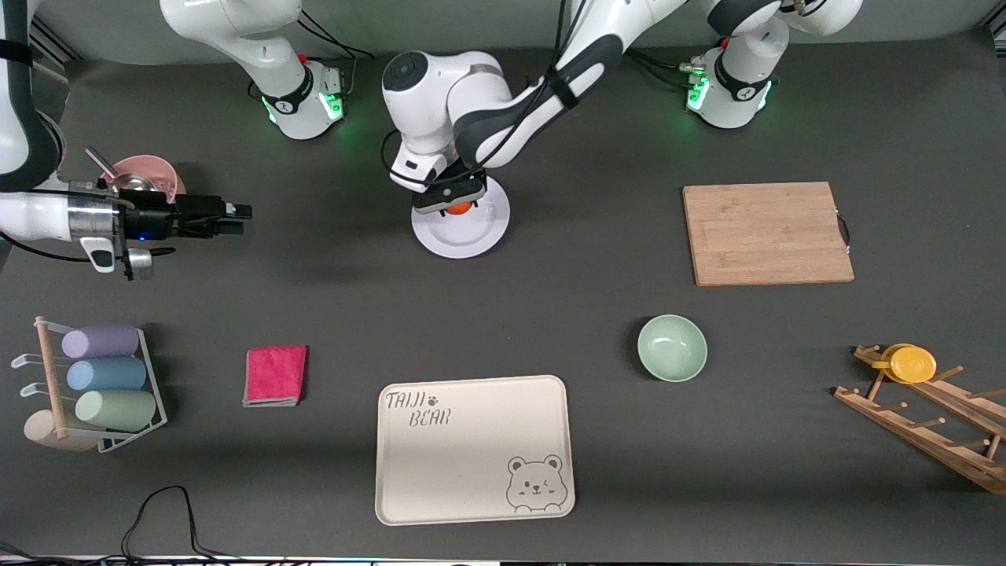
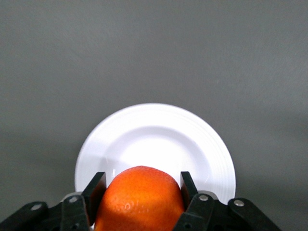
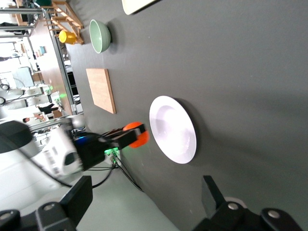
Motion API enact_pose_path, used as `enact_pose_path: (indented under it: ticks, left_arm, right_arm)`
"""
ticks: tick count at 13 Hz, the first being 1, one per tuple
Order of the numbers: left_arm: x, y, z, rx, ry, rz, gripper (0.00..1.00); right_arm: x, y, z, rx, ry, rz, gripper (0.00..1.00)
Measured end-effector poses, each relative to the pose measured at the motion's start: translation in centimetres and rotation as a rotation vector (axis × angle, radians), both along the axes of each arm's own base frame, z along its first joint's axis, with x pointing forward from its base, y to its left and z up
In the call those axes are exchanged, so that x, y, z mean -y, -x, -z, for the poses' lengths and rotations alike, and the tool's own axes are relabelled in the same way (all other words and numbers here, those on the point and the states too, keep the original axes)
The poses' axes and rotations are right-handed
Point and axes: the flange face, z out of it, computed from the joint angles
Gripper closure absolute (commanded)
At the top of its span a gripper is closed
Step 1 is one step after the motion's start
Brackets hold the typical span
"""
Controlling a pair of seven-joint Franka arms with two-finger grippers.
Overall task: Place orange and plate with both arms
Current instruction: 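Carry the orange to the white plate while the right gripper approaches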
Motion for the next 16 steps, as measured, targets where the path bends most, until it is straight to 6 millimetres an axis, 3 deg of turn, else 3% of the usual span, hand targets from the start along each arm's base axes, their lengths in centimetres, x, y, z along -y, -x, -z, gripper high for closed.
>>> enact_pose_path:
  ticks: [2,6,10,13,14,15,16]
  left_arm:
    - [0.6,0.5,3.3,-0.008,0.006,0.005,0.39]
    - [1.0,1.0,7.6,-0.003,0.010,0.014,0.39]
    - [0.7,1.6,10.1,-0.015,0.008,0.026,0.39]
    - [0.7,1.8,10.1,-0.013,0.007,0.030,0.39]
    - [0.7,1.8,10.1,-0.013,0.007,0.030,0.29]
    - [0.7,1.8,10.1,-0.013,0.006,0.031,0.00]
    - [0.7,1.9,10.2,-0.014,0.003,0.033,0.00]
  right_arm:
    - [0.0,1.0,2.1,0.004,-0.006,-0.006,0.00]
    - [-0.4,2.7,5.8,0.009,-0.074,0.023,0.00]
    - [-0.8,3.8,9.8,0.006,-0.127,0.066,0.00]
    - [-1.1,5.5,13.0,0.019,-0.157,0.092,0.00]
    - [-1.3,6.1,13.8,0.017,-0.173,0.106,0.00]
    - [-1.5,6.6,14.4,0.014,-0.186,0.117,0.00]
    - [-1.7,7.1,15.0,0.015,-0.195,0.129,0.00]
